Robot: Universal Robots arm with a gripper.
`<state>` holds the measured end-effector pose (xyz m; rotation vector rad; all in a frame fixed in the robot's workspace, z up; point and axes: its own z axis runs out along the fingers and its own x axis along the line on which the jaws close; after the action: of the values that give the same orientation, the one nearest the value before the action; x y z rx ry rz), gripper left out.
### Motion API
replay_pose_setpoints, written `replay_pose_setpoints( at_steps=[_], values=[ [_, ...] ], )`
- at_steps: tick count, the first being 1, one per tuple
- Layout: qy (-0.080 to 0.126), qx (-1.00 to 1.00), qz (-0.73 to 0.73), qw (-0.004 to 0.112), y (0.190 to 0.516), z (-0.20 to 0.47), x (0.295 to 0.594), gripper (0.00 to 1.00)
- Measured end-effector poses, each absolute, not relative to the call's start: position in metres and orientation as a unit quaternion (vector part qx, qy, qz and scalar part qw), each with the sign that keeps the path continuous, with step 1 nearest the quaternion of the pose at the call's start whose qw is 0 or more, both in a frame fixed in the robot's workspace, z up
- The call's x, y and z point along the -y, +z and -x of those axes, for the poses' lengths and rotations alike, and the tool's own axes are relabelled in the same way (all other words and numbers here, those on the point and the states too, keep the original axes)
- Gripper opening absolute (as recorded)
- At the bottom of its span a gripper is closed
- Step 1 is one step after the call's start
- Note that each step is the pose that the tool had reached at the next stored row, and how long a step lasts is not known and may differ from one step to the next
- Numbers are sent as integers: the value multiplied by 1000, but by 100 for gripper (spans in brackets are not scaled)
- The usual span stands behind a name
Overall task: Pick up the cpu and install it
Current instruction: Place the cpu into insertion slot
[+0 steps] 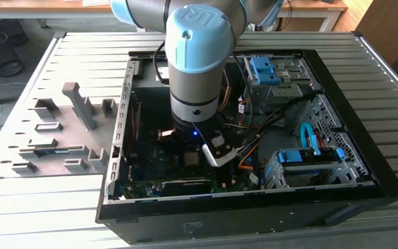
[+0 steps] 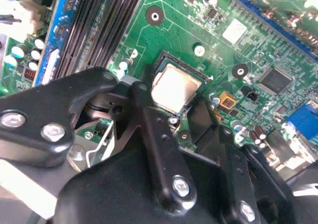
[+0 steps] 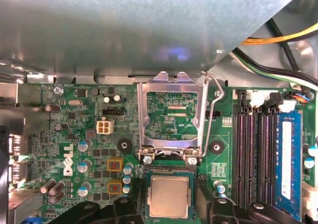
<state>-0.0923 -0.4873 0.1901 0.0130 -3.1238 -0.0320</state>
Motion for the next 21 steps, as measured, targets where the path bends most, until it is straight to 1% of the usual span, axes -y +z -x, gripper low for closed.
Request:
replay_pose_setpoints(
  at_steps=[21],
  values=[
    [-5,1000,-6,9,191,92,489,54]
  ],
)
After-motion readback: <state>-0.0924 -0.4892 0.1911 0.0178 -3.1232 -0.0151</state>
